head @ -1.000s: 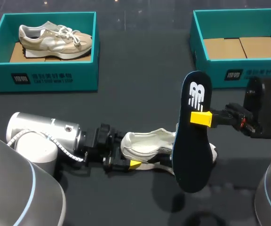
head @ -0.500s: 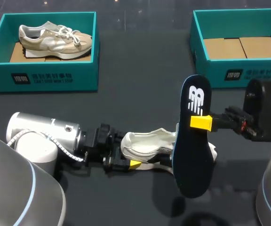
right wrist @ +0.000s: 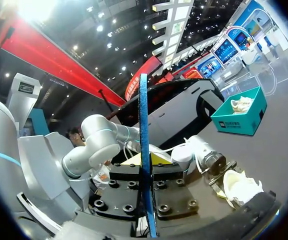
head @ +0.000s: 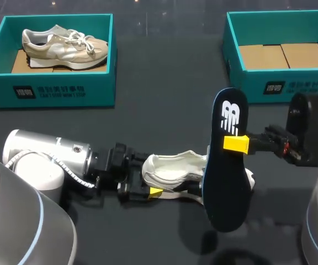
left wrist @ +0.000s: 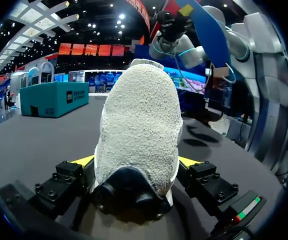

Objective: Take the shoe out of the shoebox, open the shoe tongue, remove and reinsert the insole, then place the shoe into the shoebox

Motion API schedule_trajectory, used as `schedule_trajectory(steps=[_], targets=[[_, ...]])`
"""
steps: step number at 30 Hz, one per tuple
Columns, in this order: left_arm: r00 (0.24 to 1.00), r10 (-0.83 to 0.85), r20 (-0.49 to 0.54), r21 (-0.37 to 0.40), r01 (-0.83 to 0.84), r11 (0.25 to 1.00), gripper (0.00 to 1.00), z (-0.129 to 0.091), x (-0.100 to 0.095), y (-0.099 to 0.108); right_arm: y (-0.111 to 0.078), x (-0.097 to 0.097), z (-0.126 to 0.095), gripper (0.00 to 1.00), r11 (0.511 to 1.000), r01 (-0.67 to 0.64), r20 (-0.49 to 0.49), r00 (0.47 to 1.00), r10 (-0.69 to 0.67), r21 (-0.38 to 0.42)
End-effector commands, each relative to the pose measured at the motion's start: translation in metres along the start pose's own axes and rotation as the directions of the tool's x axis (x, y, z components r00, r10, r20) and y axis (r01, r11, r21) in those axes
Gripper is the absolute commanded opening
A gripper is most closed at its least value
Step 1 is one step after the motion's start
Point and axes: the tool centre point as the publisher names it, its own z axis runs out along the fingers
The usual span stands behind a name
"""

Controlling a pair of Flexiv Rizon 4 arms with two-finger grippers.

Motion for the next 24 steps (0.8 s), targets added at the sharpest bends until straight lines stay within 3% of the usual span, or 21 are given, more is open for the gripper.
schedule_trajectory(steps=[1,5,7,9,21,24], targets=[[1.000,-0.001,0.005,-0.051,0.001,0.999,1.00,-0.015,0.004,-0.007,-0.003,0.008,-0.001,0.00,1.000,0.001,0.123,0.992,-0.001,-0.005],[1.000,-0.016,-0.006,-0.143,0.015,0.990,1.00,-0.027,0.005,-0.008,-0.003,0.008,-0.001,0.00,1.000,0.001,0.123,0.992,-0.001,-0.005],[1.000,0.015,-0.010,-0.288,-0.018,0.957,1.00,-0.036,0.007,-0.010,-0.003,0.008,-0.001,0.00,1.000,0.001,0.123,0.992,-0.001,-0.005],[0.988,0.154,-0.018,-0.360,-0.150,0.921,1.00,-0.054,0.011,-0.023,-0.003,0.008,-0.001,0.00,1.000,0.001,0.123,0.992,-0.001,-0.005],[0.988,0.154,-0.018,-0.360,-0.150,0.921,1.00,-0.054,0.011,-0.023,-0.003,0.008,-0.001,0.00,1.000,0.001,0.123,0.992,-0.001,-0.005],[0.987,0.161,-0.016,-0.449,-0.151,0.881,1.00,-0.058,0.004,-0.039,-0.003,0.008,-0.001,0.00,1.000,0.001,0.123,0.992,-0.001,-0.005]])
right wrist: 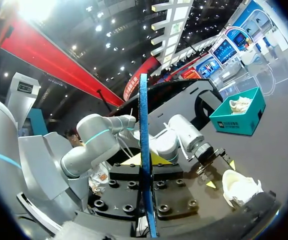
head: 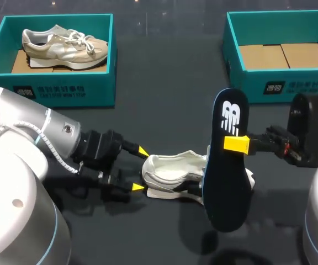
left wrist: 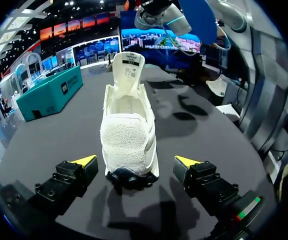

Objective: Take the shoe out of the shoebox, open the shoe tongue, remove and reinsert the insole, then place the shoe into the shoebox

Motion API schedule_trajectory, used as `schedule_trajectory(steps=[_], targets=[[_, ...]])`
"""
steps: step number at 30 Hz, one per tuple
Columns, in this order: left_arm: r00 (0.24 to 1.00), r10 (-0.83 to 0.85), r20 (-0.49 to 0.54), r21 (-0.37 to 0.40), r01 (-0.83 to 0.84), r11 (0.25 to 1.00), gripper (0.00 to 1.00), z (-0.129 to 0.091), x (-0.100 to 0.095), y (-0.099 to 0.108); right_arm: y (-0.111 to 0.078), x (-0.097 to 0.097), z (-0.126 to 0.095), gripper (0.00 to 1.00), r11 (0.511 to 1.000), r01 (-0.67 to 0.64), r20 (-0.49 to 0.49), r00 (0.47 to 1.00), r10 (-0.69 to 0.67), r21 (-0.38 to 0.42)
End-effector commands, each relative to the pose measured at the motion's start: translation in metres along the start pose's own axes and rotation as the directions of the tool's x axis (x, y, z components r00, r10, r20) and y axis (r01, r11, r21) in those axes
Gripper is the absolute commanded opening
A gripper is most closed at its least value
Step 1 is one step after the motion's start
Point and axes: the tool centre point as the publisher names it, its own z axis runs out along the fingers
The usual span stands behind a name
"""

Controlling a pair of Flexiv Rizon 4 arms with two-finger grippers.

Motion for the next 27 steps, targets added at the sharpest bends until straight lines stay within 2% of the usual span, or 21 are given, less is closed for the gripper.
schedule_trajectory(steps=[1,3,5,21,23,27], targets=[[0.999,-0.023,-0.031,-0.131,0.019,0.991,1.00,-0.010,-0.010,-0.017,-0.003,0.008,0.000,0.00,1.000,0.000,0.107,0.994,0.000,-0.003],[0.990,-0.112,-0.083,-0.253,0.088,0.963,1.00,-0.014,-0.018,-0.024,-0.003,0.008,0.000,0.00,1.000,0.000,0.107,0.994,0.000,-0.003],[0.979,-0.191,-0.068,-0.469,0.138,0.872,1.00,-0.020,-0.024,-0.033,-0.003,0.008,0.000,0.00,1.000,0.000,0.107,0.994,0.000,-0.003],[0.979,-0.191,-0.068,-0.469,0.138,0.872,1.00,-0.020,-0.024,-0.033,-0.003,0.008,0.000,0.00,1.000,0.000,0.107,0.994,0.000,-0.003],[0.976,-0.210,-0.055,-0.471,0.160,0.868,1.00,-0.018,-0.030,-0.036,-0.003,0.008,0.000,0.00,1.000,0.000,0.107,0.994,0.000,-0.003],[0.973,-0.229,-0.007,-0.517,0.192,0.834,1.00,-0.013,-0.035,-0.041,-0.003,0.008,0.000,0.00,1.000,0.000,0.107,0.994,0.000,-0.003]])
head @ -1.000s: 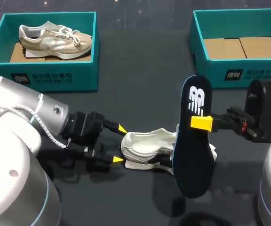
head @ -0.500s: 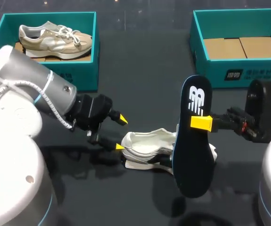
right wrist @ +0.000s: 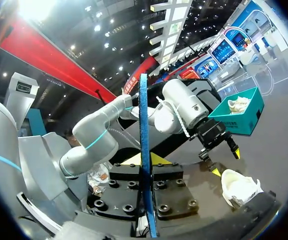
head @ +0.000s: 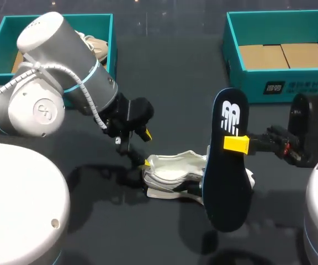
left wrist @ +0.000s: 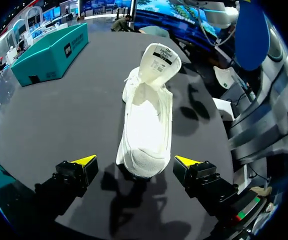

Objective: Take the shoe out of the shoebox, open the shoe tongue, remove and reinsert the insole, then place the shoe into the shoebox

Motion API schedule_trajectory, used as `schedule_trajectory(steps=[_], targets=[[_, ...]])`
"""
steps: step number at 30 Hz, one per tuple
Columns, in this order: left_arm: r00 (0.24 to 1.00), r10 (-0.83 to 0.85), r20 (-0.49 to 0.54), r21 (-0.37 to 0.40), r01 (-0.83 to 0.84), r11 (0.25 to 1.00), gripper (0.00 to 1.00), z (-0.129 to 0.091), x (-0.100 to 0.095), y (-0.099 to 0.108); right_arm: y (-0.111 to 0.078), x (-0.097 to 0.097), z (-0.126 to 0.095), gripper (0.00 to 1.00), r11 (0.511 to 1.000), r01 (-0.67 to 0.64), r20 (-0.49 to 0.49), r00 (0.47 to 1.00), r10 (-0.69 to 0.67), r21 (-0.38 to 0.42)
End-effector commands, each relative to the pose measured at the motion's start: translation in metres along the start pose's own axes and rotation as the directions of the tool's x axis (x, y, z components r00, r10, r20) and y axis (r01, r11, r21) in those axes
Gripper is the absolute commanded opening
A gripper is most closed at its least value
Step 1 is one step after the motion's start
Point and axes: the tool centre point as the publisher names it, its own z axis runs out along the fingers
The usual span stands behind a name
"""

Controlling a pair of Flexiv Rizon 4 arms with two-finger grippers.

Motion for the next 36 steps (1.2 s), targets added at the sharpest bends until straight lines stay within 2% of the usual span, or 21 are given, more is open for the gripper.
schedule_trajectory(steps=[1,7,12,21,36], targets=[[0.999,0.003,0.039,-0.130,0.002,0.991,1.00,0.006,-0.001,-0.009,-0.002,0.008,-0.001,0.00,1.000,0.001,0.092,0.996,-0.001,-0.004],[0.998,0.043,0.038,-0.182,-0.035,0.983,1.00,0.004,0.005,-0.010,-0.002,0.008,-0.001,0.00,1.000,0.001,0.092,0.996,-0.001,-0.004],[0.999,0.044,-0.030,-0.244,-0.050,0.968,1.00,0.005,0.007,-0.012,-0.002,0.008,-0.001,0.00,1.000,0.001,0.092,0.996,-0.001,-0.004],[0.993,0.118,0.024,-0.356,-0.102,0.929,1.00,0.019,0.019,-0.014,-0.002,0.008,-0.001,0.00,1.000,0.001,0.092,0.996,-0.001,-0.004],[0.996,0.092,0.012,-0.428,-0.078,0.901,1.00,0.043,0.018,-0.009,-0.002,0.008,-0.001,0.00,1.000,0.001,0.092,0.996,-0.001,-0.004]])
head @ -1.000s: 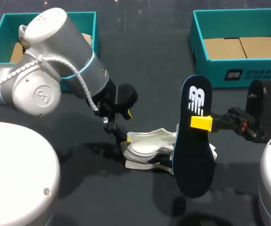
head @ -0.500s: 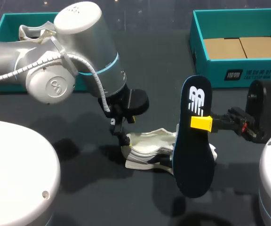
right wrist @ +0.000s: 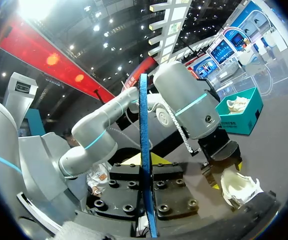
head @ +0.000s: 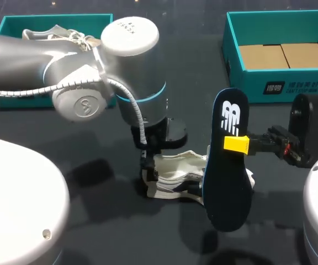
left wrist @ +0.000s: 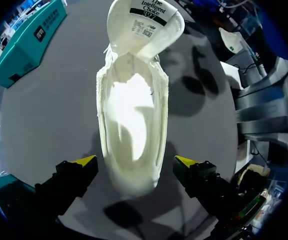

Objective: Take the shoe out of the shoebox, open the shoe tongue, remove and reinsert the insole, then place the shoe into the shoebox

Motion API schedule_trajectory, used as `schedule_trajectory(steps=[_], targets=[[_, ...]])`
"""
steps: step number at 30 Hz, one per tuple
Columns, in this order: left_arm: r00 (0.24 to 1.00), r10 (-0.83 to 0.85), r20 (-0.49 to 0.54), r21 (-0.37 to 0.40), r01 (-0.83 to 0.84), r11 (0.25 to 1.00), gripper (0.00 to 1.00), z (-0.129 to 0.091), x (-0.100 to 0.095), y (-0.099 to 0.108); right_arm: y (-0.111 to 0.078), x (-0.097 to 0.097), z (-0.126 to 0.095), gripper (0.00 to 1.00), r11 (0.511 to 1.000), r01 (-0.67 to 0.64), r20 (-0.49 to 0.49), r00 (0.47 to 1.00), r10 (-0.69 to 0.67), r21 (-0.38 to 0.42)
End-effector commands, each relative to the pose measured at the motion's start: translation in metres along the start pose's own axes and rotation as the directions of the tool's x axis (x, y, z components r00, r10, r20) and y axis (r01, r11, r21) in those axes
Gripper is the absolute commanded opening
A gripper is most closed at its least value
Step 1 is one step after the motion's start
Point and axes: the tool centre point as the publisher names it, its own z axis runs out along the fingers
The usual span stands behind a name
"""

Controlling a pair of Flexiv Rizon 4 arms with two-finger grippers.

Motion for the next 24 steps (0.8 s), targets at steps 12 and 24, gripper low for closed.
schedule_trajectory(steps=[12,24], targets=[[1.000,-0.005,-0.001,-0.057,0.005,0.998,1.00,0.008,-0.005,-0.008,-0.002,0.008,-0.001,0.00,1.000,0.001,0.081,0.997,-0.001,-0.004],[1.000,-0.012,0.019,-0.027,0.013,1.000,0.97,-0.017,-0.023,-0.030,-0.002,0.008,-0.001,0.00,1.000,0.001,0.081,0.997,-0.001,-0.004]])
